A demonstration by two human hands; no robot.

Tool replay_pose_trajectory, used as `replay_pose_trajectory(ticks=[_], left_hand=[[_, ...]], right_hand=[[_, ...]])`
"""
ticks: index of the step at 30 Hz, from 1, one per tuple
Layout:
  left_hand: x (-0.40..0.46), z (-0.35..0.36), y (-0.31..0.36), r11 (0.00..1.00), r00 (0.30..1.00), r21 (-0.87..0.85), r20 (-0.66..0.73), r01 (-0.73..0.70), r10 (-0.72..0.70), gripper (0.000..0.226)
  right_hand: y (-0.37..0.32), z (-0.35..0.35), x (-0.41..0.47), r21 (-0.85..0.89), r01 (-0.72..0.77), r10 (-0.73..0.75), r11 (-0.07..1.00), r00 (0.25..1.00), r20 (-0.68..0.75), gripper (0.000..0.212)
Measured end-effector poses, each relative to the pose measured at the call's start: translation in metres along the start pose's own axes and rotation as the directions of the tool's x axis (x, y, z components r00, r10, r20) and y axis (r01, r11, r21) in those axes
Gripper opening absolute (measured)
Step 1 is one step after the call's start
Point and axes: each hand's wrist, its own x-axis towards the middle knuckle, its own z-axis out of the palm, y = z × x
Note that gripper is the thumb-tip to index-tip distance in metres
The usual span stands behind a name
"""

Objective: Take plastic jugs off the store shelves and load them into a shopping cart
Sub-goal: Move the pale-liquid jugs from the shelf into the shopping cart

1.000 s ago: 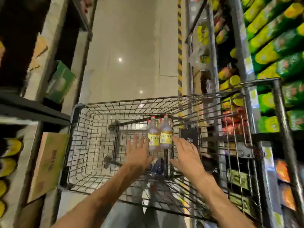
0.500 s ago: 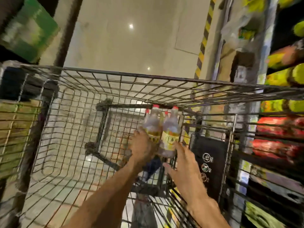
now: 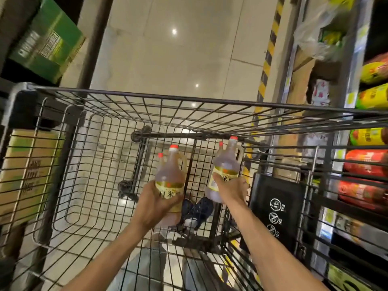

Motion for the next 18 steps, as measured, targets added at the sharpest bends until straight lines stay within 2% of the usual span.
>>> replay_pose_trajectory(ticks=[1, 2, 4, 5, 8, 10, 15, 18], left_hand=[[-0.002, -0.005, -0.004, 1.000, 1.000, 0.008, -0.003, 0.015, -0.015, 0.045], [-0.002, -0.009, -0.009, 1.000, 0.999, 0.001, -0.017, 0.029, -0.029, 0.053], [-0.002, -0.015, -0.017, 0.998, 0.998, -0.002, -0.041, 0.057, -0.057, 0.065], [-0.004, -0.016, -0.018, 0.999, 0.998, 0.005, -0.041, 0.053, -0.053, 0.063], [-0.006, -0.018, -0.020, 0.999, 0.998, 0.018, -0.055, 0.027, -0.026, 0.046], [-0.007, -0.020, -0.019, 0.999, 0.999, 0.047, -0.045, 0.005, -0.003, 0.042], [-0.017, -0.027, 0.001, 0.998, 0.999, 0.061, -0.018, -0.026, 0.027, 0.031], [-0.029, -0.032, 0.017, 0.997, 0.998, 0.048, -0.005, -0.061, 0.061, 0.029]], right_hand=[[-0.002, 0.001, 0.000, 0.043, -0.032, 0.032, 0.999, 0.999, 0.000, 0.047], [-0.019, 0.001, -0.015, 0.061, -0.061, 0.060, 0.996, 0.998, 0.007, 0.042], [-0.035, 0.002, -0.025, 0.099, -0.054, 0.054, 0.994, 0.999, -0.001, 0.043], [-0.025, 0.006, -0.014, 0.112, -0.086, 0.089, 0.990, 0.996, -0.022, 0.046], [-0.010, 0.021, 0.013, 0.149, -0.142, 0.144, 0.978, 0.990, -0.002, 0.101], [-0.007, 0.024, 0.019, 0.111, -0.138, 0.138, 0.984, 0.990, 0.002, 0.120], [0.000, 0.016, 0.012, 0.168, -0.082, 0.083, 0.982, 0.997, 0.000, 0.110], [0.009, 0.012, -0.008, 0.143, -0.040, 0.037, 0.989, 0.999, 0.020, 0.118]])
